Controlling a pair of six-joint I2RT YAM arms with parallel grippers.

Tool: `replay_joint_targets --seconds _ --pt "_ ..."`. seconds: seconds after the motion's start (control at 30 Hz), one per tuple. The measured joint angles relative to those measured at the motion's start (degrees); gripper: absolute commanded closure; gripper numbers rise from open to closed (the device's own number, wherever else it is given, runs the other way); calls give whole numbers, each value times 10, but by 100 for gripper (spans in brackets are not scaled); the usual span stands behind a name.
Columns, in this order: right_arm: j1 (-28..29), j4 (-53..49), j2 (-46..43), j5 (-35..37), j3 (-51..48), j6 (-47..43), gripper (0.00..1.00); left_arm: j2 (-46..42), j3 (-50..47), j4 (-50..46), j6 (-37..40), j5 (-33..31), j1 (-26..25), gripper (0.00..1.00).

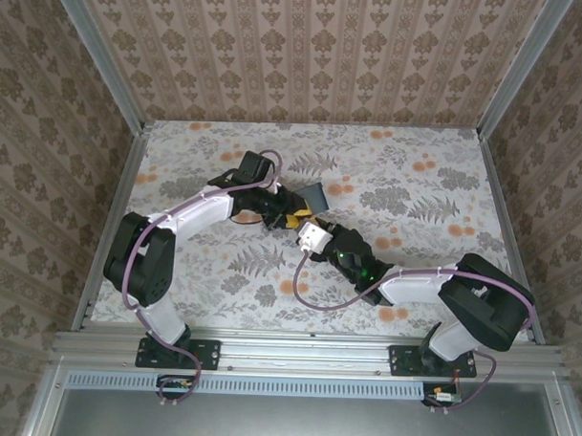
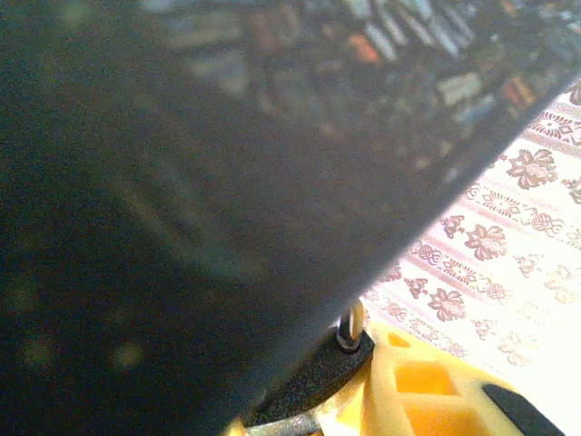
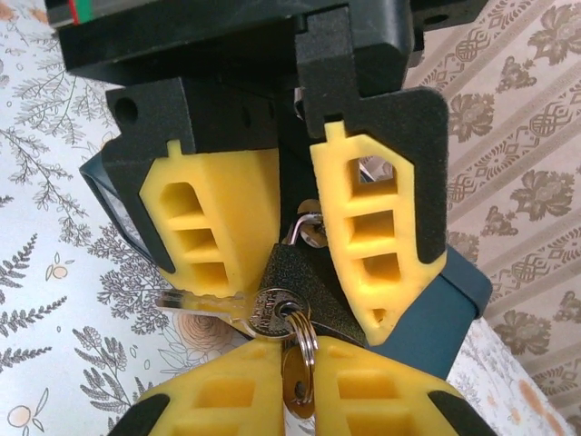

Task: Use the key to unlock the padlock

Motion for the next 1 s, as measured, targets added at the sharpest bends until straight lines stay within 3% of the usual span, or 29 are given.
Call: replay_joint_targets --seconds 0.37,0.4,0.5,0.57,0.87,1.0 --pt "0 5 15 20 7 244 95 -10 -2 10 0 0 0 100" --pt "0 5 15 21 7 264 95 -10 -2 10 0 0 0 95" --pt "0 3 13 20 7 309 93 -10 -2 6 9 0 3 66" --pt "1 -10 7 20 6 323 93 -12 -2 -1 15 2 4 58" --pt "-31 -47 1 2 7 348 92 -72 1 -60 64 -16 46 52" --pt "-47 -48 1 -26 7 377 91 -72 42 -136 140 -77 56 51"
